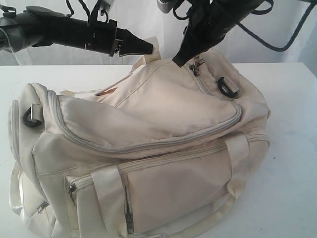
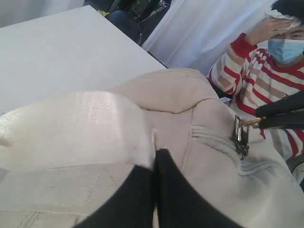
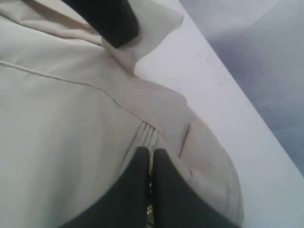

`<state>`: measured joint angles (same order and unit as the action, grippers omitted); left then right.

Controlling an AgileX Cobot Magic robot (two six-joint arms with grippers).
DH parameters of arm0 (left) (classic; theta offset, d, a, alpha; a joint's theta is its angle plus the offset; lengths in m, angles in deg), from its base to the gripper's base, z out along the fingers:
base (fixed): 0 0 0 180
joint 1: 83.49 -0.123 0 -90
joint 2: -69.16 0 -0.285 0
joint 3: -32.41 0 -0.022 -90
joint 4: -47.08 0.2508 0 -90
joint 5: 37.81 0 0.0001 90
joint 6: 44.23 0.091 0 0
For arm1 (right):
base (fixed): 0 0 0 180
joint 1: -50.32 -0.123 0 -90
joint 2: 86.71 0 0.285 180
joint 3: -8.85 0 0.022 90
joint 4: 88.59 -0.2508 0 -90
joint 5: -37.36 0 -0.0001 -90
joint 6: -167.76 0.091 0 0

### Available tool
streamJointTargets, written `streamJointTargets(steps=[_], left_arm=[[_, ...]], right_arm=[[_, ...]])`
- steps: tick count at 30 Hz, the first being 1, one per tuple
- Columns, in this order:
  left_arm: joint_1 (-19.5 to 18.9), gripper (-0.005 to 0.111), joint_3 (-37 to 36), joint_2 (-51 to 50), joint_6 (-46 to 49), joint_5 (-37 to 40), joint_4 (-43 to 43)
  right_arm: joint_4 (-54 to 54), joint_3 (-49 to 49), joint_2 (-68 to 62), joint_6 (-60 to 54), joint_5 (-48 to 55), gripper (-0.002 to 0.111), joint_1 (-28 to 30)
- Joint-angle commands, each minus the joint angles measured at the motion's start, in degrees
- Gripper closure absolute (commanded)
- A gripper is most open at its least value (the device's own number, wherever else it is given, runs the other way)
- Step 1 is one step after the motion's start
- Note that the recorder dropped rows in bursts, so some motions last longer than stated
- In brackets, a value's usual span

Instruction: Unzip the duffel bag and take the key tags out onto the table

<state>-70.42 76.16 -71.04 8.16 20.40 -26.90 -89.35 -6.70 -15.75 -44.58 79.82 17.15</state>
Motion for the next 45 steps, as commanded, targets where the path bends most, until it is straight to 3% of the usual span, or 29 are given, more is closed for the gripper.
streamJointTargets(steps=[1,10,26,34,45], left_arm=[[-0.35,0.107,0.32,0.79,0.11,2.40,-2.28],[-0.35,0.107,0.32,0.79,0.23,2.65,-2.67],[-0.35,0.107,0.32,0.79,0.33,-1.01,-2.67],[-0.35,0.107,0.32,0.79,0.11,-2.08,-2.32],[-1.78,0.107,0.32,0.79,-1.75,-2.59,-1.73]], right_arm=[[0.36,0.26,-2.55,-0.71,-2.12,0.108,0.17],[0.36,0.26,-2.32,-0.62,-4.03,0.108,0.17],[0.12,0.26,3.85,6.76,27.50,0.108,0.05],[-3.06,0.50,3.85,8.24,27.50,0.108,0.05],[-2.24,10.65,10.30,9.89,27.50,0.108,0.05]])
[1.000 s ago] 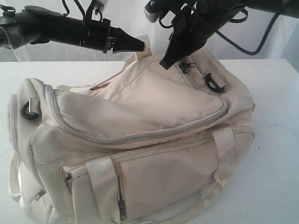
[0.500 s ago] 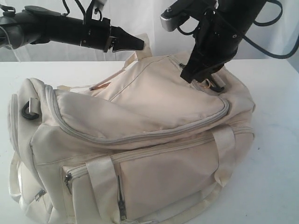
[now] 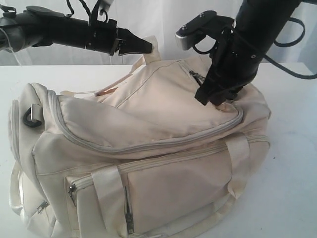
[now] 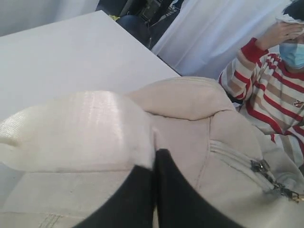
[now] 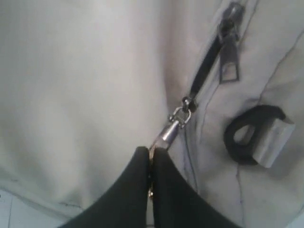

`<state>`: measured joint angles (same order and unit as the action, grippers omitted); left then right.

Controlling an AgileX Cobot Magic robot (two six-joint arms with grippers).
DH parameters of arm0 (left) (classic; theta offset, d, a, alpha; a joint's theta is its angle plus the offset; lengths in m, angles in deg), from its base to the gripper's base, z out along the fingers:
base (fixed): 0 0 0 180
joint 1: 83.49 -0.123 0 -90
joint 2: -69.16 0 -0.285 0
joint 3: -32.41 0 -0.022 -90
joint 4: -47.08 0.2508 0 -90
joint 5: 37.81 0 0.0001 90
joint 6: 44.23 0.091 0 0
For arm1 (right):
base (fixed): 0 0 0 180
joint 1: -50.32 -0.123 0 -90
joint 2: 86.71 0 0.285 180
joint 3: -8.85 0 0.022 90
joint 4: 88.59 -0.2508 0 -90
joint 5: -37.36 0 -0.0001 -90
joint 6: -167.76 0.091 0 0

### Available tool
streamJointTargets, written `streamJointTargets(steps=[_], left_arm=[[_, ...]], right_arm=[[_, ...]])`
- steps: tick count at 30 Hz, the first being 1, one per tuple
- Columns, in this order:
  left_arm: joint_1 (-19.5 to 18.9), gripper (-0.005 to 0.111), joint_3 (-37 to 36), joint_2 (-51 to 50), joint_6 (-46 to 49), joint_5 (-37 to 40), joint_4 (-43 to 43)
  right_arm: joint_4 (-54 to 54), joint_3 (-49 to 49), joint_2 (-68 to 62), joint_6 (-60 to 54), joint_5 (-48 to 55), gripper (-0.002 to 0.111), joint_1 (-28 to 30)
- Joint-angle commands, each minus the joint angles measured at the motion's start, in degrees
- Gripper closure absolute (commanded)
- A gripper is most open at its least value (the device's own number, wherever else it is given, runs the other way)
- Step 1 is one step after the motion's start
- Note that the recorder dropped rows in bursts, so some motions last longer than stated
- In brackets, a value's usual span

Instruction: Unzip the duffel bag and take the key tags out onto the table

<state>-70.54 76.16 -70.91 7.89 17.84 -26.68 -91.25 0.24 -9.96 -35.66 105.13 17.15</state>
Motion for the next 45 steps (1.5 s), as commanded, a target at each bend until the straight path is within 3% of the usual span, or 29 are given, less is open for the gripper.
streamJointTargets(steps=[1,18,27,35,38,45], left_arm=[[-1.97,0.107,0.32,0.65,-1.86,-0.03,-2.07],[-3.57,0.107,0.32,0.65,-3.87,-1.28,-3.70],[-3.57,0.107,0.32,0.65,-3.97,-1.47,-4.12],[-3.57,0.106,0.32,0.87,-4.74,0.47,-4.12],[-3.57,0.093,0.32,0.87,-4.74,0.47,-4.12],[-4.13,0.019,1.12,0.99,-4.24,1.62,-3.24]], right_arm=[[-0.34,4.34,5.47,1.06,2.18,0.108,0.05],[-0.55,21.87,23.42,3.37,2.18,0.108,0.05],[-12.22,29.15,24.14,-2.01,2.18,0.108,0.05],[-10.17,29.88,24.14,-3.35,-2.55,0.108,0.05],[-10.17,29.76,24.14,-3.35,-5.07,0.108,0.05],[-10.30,29.76,24.14,-3.35,-4.92,0.108,0.05]])
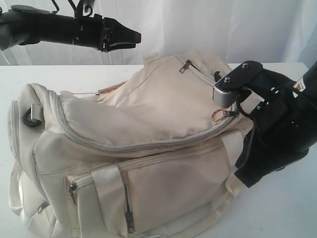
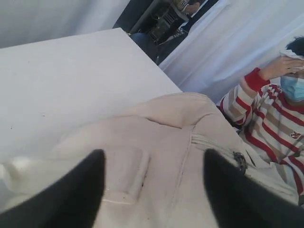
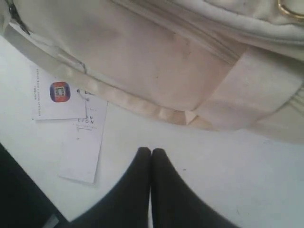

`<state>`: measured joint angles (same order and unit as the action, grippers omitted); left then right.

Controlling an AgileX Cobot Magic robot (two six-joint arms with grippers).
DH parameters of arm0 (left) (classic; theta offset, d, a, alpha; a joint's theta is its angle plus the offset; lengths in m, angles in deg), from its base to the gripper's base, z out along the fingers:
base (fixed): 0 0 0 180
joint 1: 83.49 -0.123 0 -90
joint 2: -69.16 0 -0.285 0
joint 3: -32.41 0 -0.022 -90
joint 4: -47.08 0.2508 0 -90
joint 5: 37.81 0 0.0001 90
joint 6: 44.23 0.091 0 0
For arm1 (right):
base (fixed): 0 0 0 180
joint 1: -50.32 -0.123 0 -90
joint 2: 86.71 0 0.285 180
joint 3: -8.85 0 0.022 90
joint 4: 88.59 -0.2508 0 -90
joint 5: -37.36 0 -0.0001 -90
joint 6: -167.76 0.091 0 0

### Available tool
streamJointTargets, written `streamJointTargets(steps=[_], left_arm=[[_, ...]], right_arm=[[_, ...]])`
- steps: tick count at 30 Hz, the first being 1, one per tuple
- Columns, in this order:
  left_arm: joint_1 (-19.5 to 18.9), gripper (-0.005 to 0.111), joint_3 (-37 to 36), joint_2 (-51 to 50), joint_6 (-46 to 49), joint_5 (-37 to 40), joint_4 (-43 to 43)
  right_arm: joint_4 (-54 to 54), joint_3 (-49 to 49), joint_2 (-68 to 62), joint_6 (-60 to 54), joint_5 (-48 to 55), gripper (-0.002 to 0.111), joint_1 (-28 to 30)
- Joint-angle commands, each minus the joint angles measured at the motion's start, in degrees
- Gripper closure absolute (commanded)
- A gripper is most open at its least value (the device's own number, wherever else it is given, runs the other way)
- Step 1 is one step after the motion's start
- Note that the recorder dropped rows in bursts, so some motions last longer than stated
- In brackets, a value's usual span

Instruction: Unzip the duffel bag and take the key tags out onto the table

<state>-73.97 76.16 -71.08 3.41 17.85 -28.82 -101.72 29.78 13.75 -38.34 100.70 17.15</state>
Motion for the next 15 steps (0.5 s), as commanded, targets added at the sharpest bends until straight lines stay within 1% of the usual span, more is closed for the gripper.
streamJointTargets(steps=[1,2,4,6,8,11,12,14,15], left_arm=[[-1.08,0.016,1.84,1.17,0.24,2.48,-1.10],[-1.63,0.014,2.75,1.17,0.02,3.93,-1.10],[-2.72,0.015,4.80,1.27,-0.44,7.99,-1.75],[-3.71,0.018,7.13,1.95,-1.53,13.39,-1.77],[-4.16,0.026,9.21,3.12,-2.23,14.31,-1.21],[-4.16,0.045,9.86,6.48,-7.60,14.31,4.29],[-4.16,0.054,9.86,7.88,-7.62,14.31,6.52],[-4.16,0.073,9.86,10.22,-11.50,14.31,14.65],[-4.16,0.086,9.86,11.32,-12.71,14.31,19.30]], right_arm=[[0.17,0.22,0.43,-0.67,-0.76,0.108,0.05],[0.17,0.22,0.43,-0.67,-0.87,0.108,0.05],[0.77,-0.05,0.43,-0.67,-1.38,0.108,0.05],[2.93,-1.17,0.68,-0.67,-2.60,0.108,0.05],[5.74,-2.90,1.38,-0.36,-4.88,0.108,0.05],[9.98,-5.89,2.96,3.38,-9.15,0.108,0.05],[11.39,-6.76,3.47,4.28,-10.03,0.108,0.05],[14.30,-8.84,4.74,6.35,-10.75,0.108,0.05],[15.63,-9.60,5.24,7.15,-10.75,0.108,0.05]])
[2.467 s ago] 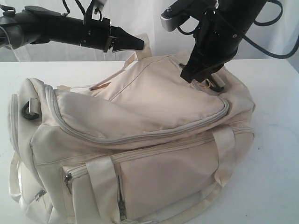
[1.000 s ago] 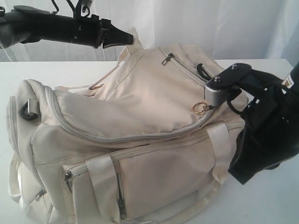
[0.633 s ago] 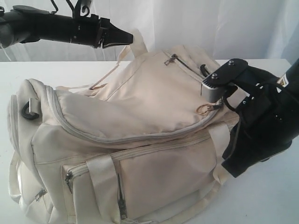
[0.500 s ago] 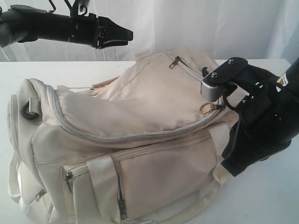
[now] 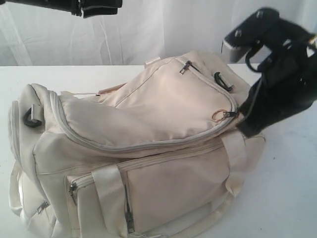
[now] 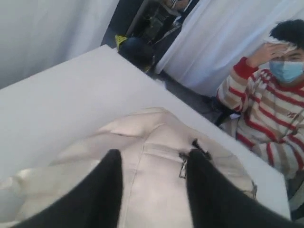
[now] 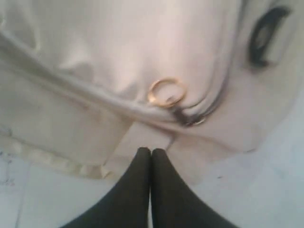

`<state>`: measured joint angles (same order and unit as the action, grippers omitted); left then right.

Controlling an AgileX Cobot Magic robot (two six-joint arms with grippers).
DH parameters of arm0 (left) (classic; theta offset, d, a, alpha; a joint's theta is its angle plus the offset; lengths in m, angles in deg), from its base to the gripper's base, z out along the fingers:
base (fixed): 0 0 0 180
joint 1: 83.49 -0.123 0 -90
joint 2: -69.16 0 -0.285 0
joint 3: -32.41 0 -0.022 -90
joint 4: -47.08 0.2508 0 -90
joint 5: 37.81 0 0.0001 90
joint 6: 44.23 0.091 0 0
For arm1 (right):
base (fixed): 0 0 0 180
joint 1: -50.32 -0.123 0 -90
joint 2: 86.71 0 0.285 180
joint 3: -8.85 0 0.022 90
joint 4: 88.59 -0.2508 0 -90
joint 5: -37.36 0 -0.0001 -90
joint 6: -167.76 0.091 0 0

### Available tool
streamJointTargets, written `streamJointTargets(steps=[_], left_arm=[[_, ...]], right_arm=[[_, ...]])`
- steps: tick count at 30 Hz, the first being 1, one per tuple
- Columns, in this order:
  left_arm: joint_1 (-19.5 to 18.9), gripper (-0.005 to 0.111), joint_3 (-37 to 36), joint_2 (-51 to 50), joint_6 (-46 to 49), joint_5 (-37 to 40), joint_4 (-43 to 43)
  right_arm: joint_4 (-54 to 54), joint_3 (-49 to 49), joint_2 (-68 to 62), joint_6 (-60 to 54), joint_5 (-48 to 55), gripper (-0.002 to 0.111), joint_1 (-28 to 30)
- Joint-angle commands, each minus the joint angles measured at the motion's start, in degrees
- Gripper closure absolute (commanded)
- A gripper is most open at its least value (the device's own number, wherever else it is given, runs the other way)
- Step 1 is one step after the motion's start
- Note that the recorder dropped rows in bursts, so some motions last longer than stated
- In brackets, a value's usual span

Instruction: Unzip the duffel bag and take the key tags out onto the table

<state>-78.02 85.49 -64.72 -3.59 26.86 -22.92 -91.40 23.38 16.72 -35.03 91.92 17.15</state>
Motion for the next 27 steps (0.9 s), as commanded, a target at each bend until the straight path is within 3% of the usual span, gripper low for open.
streamJointTargets(steps=[1,2,7,12,17,21,27], left_arm=[[-0.10,0.099,0.53,6.02,-7.07,5.30,17.54],[-0.10,0.107,0.42,7.24,-8.78,5.30,22.35],[0.57,0.107,-2.37,14.97,-14.00,5.30,39.05],[0.57,0.107,-8.47,23.39,-15.62,5.30,44.17],[1.63,0.107,-22.79,33.93,-13.74,5.30,44.50],[6.26,0.107,-36.63,44.70,-10.49,2.11,44.38],[17.96,0.107,-51.98,52.58,-9.97,-7.90,44.38]], right_arm=[[6.97,-3.94,3.00,4.88,-1.79,0.108,0.05],[8.34,-4.44,3.64,5.92,-1.48,0.108,0.05],[15.07,-5.21,6.57,9.39,3.72,0.108,0.05],[15.49,-5.21,9.09,10.68,8.41,0.108,0.05],[16.36,-5.21,11.72,10.68,8.64,0.108,0.16],[15.88,-5.21,12.15,9.87,9.93,0.108,0.16],[15.19,-5.21,9.95,7.48,7.13,0.108,3.35]])
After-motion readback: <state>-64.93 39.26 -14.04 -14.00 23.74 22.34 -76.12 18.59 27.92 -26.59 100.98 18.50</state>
